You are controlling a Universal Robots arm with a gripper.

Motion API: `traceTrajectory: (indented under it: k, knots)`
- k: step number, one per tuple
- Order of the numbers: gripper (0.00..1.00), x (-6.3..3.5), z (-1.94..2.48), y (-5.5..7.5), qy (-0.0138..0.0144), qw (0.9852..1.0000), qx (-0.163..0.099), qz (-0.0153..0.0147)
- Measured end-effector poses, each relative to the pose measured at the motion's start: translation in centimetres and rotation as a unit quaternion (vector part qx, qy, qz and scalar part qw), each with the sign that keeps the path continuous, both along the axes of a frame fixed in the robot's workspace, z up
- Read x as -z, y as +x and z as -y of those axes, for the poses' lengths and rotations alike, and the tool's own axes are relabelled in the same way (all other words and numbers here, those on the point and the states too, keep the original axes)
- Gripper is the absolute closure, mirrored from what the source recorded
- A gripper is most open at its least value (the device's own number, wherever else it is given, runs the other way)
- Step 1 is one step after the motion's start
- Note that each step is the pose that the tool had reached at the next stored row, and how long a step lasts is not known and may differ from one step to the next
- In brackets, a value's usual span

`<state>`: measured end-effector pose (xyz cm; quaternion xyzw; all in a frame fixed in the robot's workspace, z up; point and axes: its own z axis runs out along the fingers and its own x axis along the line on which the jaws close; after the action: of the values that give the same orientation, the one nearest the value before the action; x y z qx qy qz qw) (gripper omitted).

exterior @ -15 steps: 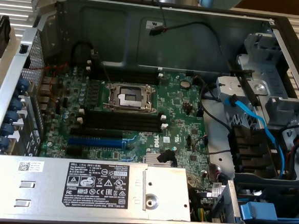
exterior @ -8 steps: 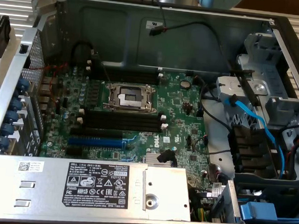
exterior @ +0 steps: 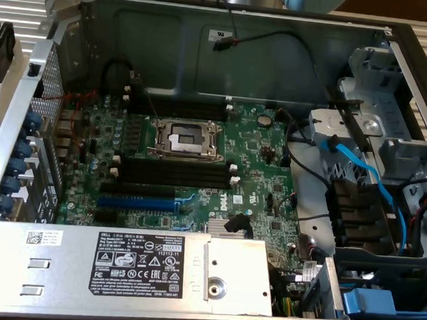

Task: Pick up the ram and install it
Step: 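Pick up the ram and move it above insertion slot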

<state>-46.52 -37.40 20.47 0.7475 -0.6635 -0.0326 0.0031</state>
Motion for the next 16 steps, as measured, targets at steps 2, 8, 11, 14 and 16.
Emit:
traceTrajectory:
  k: [2,8,11,14,16]
  knots:
    - [0.75,0.03,0.0,0.04,0.0003,1.0,0.0,0.0]
    - [0.75,0.06,0.01,0.11,0.0009,1.0,0.0,-0.0001]
    - [0.75,0.05,0.01,0.11,0.0009,1.0,0.0,-0.0001]
    - [0.75,0.05,0.0,0.11,0.0009,1.0,0.0,-0.0001]
    - [0.75,0.05,0.01,0.11,0.0009,1.0,0.0,-0.0001]
